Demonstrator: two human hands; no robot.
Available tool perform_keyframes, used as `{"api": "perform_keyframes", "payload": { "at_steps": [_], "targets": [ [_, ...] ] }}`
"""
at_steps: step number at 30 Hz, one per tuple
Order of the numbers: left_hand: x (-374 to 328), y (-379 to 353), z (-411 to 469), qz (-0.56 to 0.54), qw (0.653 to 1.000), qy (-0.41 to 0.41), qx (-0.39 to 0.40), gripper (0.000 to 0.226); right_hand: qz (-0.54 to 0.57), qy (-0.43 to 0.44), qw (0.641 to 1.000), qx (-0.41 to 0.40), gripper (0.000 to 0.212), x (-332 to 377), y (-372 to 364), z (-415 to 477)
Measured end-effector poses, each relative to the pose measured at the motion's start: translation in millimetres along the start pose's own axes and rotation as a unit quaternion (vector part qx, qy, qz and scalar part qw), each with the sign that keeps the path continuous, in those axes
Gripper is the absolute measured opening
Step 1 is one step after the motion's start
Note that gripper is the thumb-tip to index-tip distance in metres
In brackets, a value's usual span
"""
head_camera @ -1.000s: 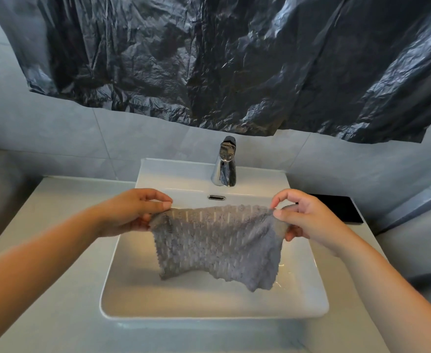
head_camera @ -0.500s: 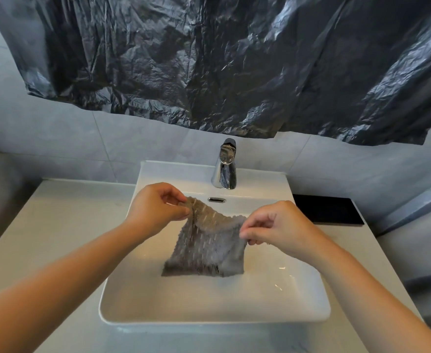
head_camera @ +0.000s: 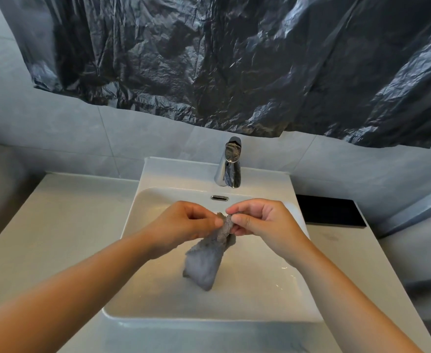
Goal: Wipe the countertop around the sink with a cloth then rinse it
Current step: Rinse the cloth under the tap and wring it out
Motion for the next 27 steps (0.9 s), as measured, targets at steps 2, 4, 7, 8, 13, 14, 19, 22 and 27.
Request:
{"api": "perform_keyframes", "payload": {
  "at_steps": [2, 4, 7, 8, 13, 14, 19, 22, 27],
  "targets": [
    [0, 2, 0, 0.064, 0.997, -0.004, -0.038, 0.011, 0.002, 0.000, 1.000, -0.010, 0.015, -1, -2, 1],
    [-1, 3, 0, 0.090, 0.993, -0.020, -0.075, 0.006, 0.007, -0.001, 1.000, -0.022, 0.013, -2, -3, 2],
    [-10, 4, -1, 0.113, 0.986, -0.044, -0.113, 0.005, -0.015, -0.016, 1.000, -0.022, 0.014, -2, 1, 3],
    [-13, 6, -1, 0.118, 0.984, -0.050, -0.120, 0.005, -0.056, -0.025, 0.998, -0.022, 0.016, -4, 3, 3],
    [-41, 13, -5, 0.309, 0.941, -0.099, -0.095, 0.008, -0.390, -0.075, 0.917, 0.043, 0.016, -13, 8, 8],
    [-48, 15, -6, 0.344, 0.928, -0.113, -0.088, 0.006, -0.419, -0.080, 0.902, 0.065, 0.019, -14, 8, 9],
    [-74, 40, -10, 0.412, 0.896, -0.148, -0.069, 0.005, -0.470, -0.072, 0.878, 0.055, 0.013, -13, 26, 6],
    [-70, 52, -10, 0.470, 0.868, -0.153, -0.056, 0.005, -0.423, -0.067, 0.903, -0.017, 0.008, 0, 39, 5],
    [-66, 59, -11, 0.432, 0.865, -0.199, -0.161, 0.010, -0.284, 0.039, 0.930, -0.231, 0.010, 23, 41, 3]
  ]
}}
Point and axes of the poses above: each hand's wrist, its own z-axis towards the middle knuckle, its own y-axis out of the back of the hand, x = y × z, the point moved 2 cm from there along z, towards the middle knuckle, and after that the axes turned 8 degrees about x, right-handed, at the moved point
